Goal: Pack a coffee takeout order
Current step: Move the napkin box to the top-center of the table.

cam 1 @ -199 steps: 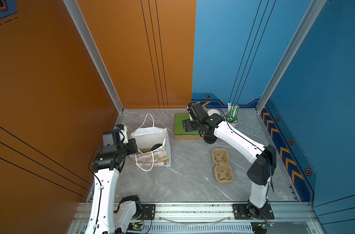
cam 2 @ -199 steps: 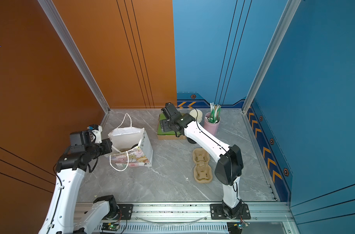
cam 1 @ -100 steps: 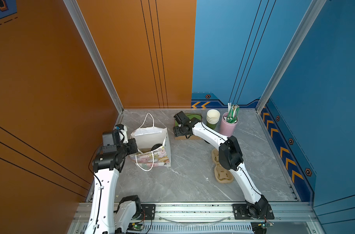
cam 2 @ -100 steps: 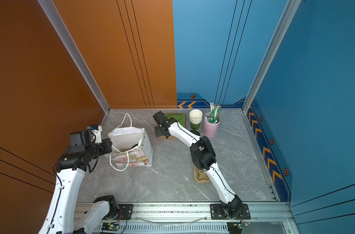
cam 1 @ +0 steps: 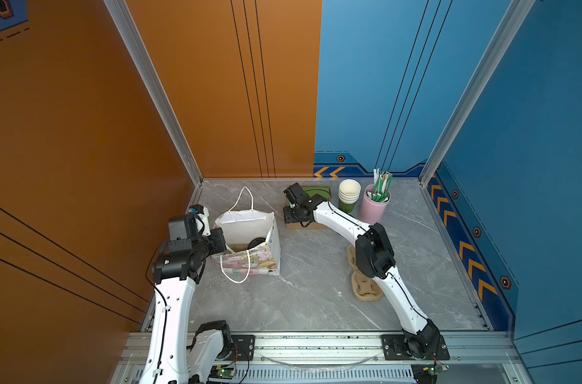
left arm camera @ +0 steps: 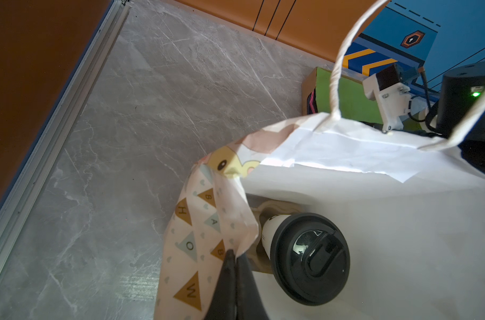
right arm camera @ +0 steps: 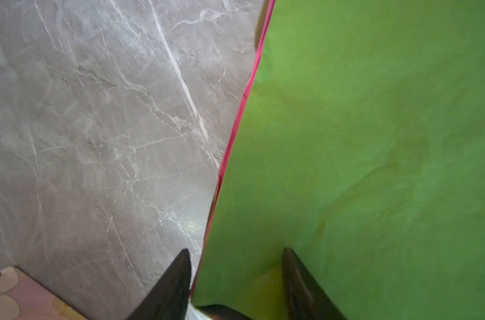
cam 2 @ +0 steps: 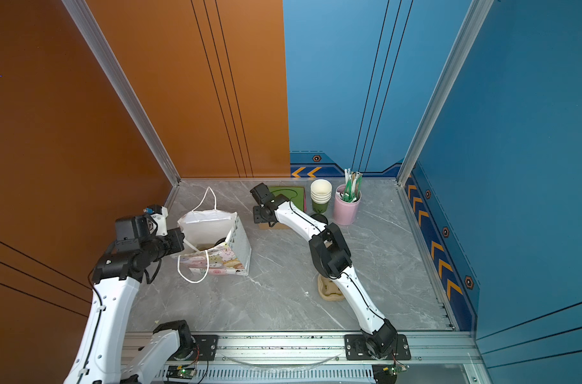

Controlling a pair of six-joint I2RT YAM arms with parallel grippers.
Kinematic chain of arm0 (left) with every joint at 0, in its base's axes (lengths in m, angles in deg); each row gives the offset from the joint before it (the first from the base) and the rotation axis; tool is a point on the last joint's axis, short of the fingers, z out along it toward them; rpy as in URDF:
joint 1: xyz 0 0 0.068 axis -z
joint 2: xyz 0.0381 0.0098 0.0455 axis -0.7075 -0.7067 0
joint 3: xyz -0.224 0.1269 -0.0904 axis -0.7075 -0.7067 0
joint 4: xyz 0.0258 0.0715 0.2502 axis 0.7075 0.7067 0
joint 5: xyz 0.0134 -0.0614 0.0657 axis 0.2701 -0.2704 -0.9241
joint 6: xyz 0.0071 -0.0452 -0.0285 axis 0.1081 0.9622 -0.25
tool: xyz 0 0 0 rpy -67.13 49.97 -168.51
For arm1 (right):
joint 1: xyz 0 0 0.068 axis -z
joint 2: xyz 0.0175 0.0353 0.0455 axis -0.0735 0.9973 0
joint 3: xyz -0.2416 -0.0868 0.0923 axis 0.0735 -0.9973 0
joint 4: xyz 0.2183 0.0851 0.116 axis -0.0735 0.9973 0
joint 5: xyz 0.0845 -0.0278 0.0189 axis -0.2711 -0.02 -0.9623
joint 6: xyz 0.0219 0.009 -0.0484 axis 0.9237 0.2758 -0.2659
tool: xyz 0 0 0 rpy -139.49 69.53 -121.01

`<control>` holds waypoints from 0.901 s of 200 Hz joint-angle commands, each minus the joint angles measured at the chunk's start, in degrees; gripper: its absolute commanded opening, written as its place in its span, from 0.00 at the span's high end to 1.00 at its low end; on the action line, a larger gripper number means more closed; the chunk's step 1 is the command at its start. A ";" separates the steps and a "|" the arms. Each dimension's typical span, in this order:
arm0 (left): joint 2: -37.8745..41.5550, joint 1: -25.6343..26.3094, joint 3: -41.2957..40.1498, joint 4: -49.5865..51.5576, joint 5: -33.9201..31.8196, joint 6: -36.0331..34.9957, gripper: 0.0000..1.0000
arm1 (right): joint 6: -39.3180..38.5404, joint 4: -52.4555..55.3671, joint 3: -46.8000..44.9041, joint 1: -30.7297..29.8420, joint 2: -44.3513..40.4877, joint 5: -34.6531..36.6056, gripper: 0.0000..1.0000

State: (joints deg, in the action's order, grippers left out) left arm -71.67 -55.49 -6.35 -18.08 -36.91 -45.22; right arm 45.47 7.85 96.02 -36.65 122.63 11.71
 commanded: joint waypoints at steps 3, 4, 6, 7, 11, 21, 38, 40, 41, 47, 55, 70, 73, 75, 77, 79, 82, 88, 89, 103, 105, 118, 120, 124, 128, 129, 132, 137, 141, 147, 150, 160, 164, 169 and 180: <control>0.30 0.19 -1.20 1.07 -0.12 -0.40 0.99 | 2.08 -0.49 1.23 1.79 1.48 -1.65 0.61; 0.31 0.23 -1.22 1.07 -0.08 -0.40 0.99 | 2.13 -0.49 1.23 1.90 1.49 -1.71 0.61; 0.28 0.21 -1.24 1.07 -0.05 -0.40 0.99 | 2.24 -0.49 1.23 2.05 1.49 -1.84 0.62; 0.26 0.24 -1.24 1.07 -0.04 -0.40 0.99 | 2.30 -0.49 1.23 2.08 1.45 -1.85 0.63; 0.28 0.25 -1.25 1.07 -0.11 -0.38 0.99 | 2.50 -0.49 1.23 2.17 1.42 -2.06 0.64; 0.33 0.19 -1.27 1.07 -0.11 -0.27 0.99 | 2.70 -0.56 1.23 2.25 1.15 -2.36 0.68; 0.31 0.20 -1.22 1.07 0.04 -0.31 0.99 | 2.64 -0.71 1.23 2.17 0.33 -2.66 0.73; 0.33 0.18 -1.22 1.07 0.01 -0.31 0.99 | 2.63 -0.64 1.23 2.25 0.24 -2.72 0.73; 0.33 0.18 -1.23 1.07 0.03 -0.31 0.99 | 2.54 -0.61 1.18 2.22 0.21 -2.73 0.73; 0.25 0.19 -1.20 1.07 0.04 -0.31 0.99 | 2.46 -0.58 1.09 2.27 -0.27 -2.74 0.75; 0.24 0.20 -1.17 1.08 0.01 -0.31 0.99 | 2.25 -0.59 0.84 2.28 -0.96 -2.74 0.78; 0.24 0.22 -1.15 1.07 -0.08 -0.31 0.99 | 2.05 -0.58 -0.27 2.45 -2.63 -2.81 0.87; 0.23 0.19 -1.10 1.03 0.03 -0.31 0.99 | 2.01 -0.58 -0.60 2.47 -2.97 -2.89 0.89; 0.20 0.22 -1.12 1.06 -0.06 -0.31 0.99 | 2.01 -0.58 -0.72 2.52 -3.22 -2.95 0.90; 0.23 0.21 -1.15 1.07 -0.02 -0.31 0.99 | 1.94 -0.58 -0.95 2.60 -3.51 -3.03 0.91; 0.17 0.23 -1.13 1.03 -0.07 -0.31 0.99 | 1.93 -0.58 -1.19 2.62 -3.69 -3.12 0.92; 0.23 0.18 -1.10 1.07 -0.05 -0.31 0.99 | 1.85 -0.58 -1.56 2.67 -4.03 -3.25 0.93; 0.19 0.21 -1.13 1.07 -0.05 -0.31 0.98 | 1.75 -0.58 -2.19 2.67 -4.78 -3.60 0.95; 0.22 0.24 -1.06 1.07 -0.08 -0.31 0.98 | 1.70 -0.58 -2.29 2.69 -4.90 -3.65 0.95; 0.24 0.21 -1.12 1.05 -0.12 -0.31 0.98 | 1.19 -0.58 -4.02 2.55 -6.42 -4.42 0.97; 0.22 0.23 -1.15 1.07 -0.12 -0.29 0.99 | 1.10 -0.58 -4.28 2.50 -6.64 -4.50 0.98; 0.24 0.20 -1.04 1.07 0.02 -0.22 0.99 | 0.62 -0.58 -6.16 2.20 -8.14 -5.38 0.99; 0.24 0.23 -1.00 1.07 0.02 -0.22 0.99 | 0.54 -0.58 -6.47 2.13 -8.39 -5.48 0.99; 0.23 0.22 -0.98 1.06 0.01 -0.22 0.98 | 0.44 -0.58 -7.21 2.03 -8.83 -5.69 0.99; 0.19 0.19 -0.98 1.07 -0.03 -0.22 0.98 | 0.35 -0.58 -7.99 1.87 -9.35 -5.87 0.99; 0.22 0.23 -0.98 1.07 0.01 -0.22 0.98 | 0.34 -0.62 -8.13 1.85 -9.51 -5.93 0.99; 0.24 0.24 -1.02 1.07 0.04 -0.22 0.98 | 0.34 -0.59 -8.75 1.77 -9.92 -6.09 0.99; 0.22 0.26 -1.05 1.07 -0.01 -0.26 0.98 | 0.26 -0.58 -9.83 1.64 -10.67 -6.37 0.99; 0.20 0.20 -0.99 1.03 -0.02 -0.30 0.98 | 0.12 -0.58 -10.71 1.50 -11.24 -6.61 0.99; 0.21 0.24 -0.99 1.07 0.02 -0.31 0.98 | 0.01 -0.58 -12.02 1.32 -12.10 -7.00 0.99; 0.24 0.19 -0.98 1.08 -0.03 -0.31 0.98 | -0.13 -0.58 -12.77 1.19 -12.60 -7.27 0.99; 0.32 0.20 -0.98 1.15 0.10 -0.38 0.98 | -0.58 -0.58 -15.10 1.05 -14.06 -8.11 0.99; 0.26 0.23 -1.02 1.17 0.06 -0.34 0.98 | -0.79 -0.59 -16.11 1.05 -14.82 -8.30 0.99; 0.35 0.21 -0.98 1.16 0.03 -0.39 0.99 | -1.23 -0.58 -17.35 1.05 -15.61 -8.61 0.98; 0.34 0.19 -0.98 1.07 0.03 -0.40 0.98 | -2.05 -0.58 -19.88 -0.84 -17.30 -8.93 0.96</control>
State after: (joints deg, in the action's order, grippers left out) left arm -71.63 -55.49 -6.40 -18.10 -36.91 -45.22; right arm 45.76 6.61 80.52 -35.03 110.33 5.21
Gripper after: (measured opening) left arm 0.044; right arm 0.047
